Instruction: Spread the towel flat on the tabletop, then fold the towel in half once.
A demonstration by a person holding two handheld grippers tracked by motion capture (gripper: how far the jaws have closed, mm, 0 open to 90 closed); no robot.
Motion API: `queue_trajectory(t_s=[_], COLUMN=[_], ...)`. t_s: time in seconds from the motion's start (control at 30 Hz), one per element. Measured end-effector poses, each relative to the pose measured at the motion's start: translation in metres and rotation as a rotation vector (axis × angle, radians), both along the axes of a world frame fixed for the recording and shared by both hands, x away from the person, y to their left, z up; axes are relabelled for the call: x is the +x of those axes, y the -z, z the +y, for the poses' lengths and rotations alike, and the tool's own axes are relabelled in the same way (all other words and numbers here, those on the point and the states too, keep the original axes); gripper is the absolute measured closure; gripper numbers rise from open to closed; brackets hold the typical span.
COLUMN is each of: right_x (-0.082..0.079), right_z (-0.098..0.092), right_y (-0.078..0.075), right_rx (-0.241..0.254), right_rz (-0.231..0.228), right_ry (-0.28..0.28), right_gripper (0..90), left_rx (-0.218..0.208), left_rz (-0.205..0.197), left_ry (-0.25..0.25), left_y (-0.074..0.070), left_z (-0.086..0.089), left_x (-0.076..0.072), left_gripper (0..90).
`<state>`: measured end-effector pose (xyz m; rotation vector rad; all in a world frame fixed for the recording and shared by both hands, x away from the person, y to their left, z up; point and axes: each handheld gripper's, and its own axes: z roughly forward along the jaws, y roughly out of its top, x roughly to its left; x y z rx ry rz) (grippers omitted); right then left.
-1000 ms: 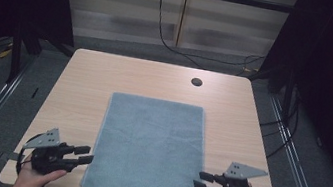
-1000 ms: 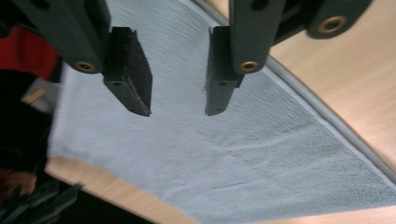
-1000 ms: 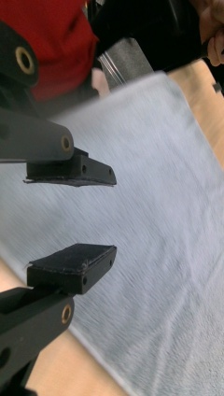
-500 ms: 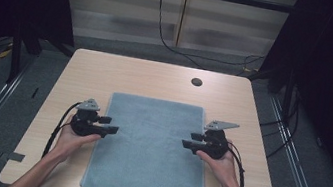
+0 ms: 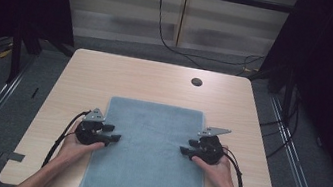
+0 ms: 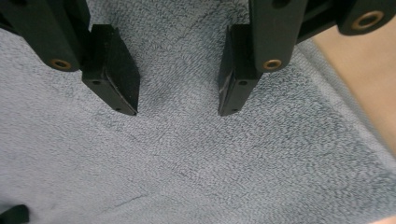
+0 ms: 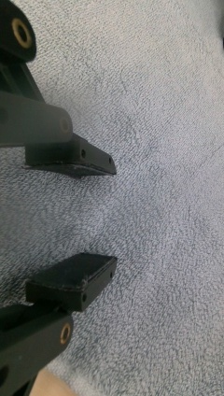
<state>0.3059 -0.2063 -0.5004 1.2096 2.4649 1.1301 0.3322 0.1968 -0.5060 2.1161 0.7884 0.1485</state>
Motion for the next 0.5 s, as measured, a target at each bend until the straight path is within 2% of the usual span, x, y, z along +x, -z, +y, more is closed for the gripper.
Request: queue_trajectory(t_s=[0.07, 0.1, 0.17, 0.23, 0.3, 0.37, 0.43, 0.47, 0.5], right_x=[-0.008, -0.012, -0.019, -0.027, -0.036, -0.044, -0.048, -0.050, -0.050], right_z=[0.001, 0.001, 0.001, 0.000, 0.000, -0.001, -0.002, -0.003, -0.006], right_y=[-0.001, 0.000, -0.001, -0.002, -0.004, -0.007, -0.011, -0.013, -0.017], right_rx=[-0.017, -0.016, -0.013, -0.006, -0.013, -0.016, -0.046, -0.035, -0.023], right_rz=[-0.008, -0.014, -0.008, 0.006, 0.022, 0.066, 0.077, 0.080, 0.060], right_ry=[-0.009, -0.019, -0.020, -0.033, -0.048, -0.063, -0.105, -0.112, -0.115], right_gripper=[49.7, 49.7, 49.7, 49.7, 49.8, 51.3, 51.6, 51.3, 51.2], left_rx=[0.006, 0.005, -0.002, -0.015, -0.009, -0.019, -0.021, -0.018, -0.024], left_rz=[0.011, 0.015, 0.026, 0.047, 0.061, 0.074, 0.080, 0.085, 0.085], left_ry=[0.009, 0.016, 0.025, 0.033, 0.054, 0.066, 0.072, 0.081, 0.094], left_y=[-0.001, -0.002, -0.002, -0.003, -0.004, -0.004, -0.005, -0.006, -0.008], left_z=[0.000, 0.002, 0.004, 0.006, 0.008, 0.009, 0.011, 0.011, 0.011], left_x=[-0.004, -0.013, -0.021, -0.028, -0.035, -0.041, -0.047, -0.048, -0.049], left_gripper=[49.6, 50.1, 51.0, 51.7, 52.9, 53.6, 53.5, 52.1, 49.9])
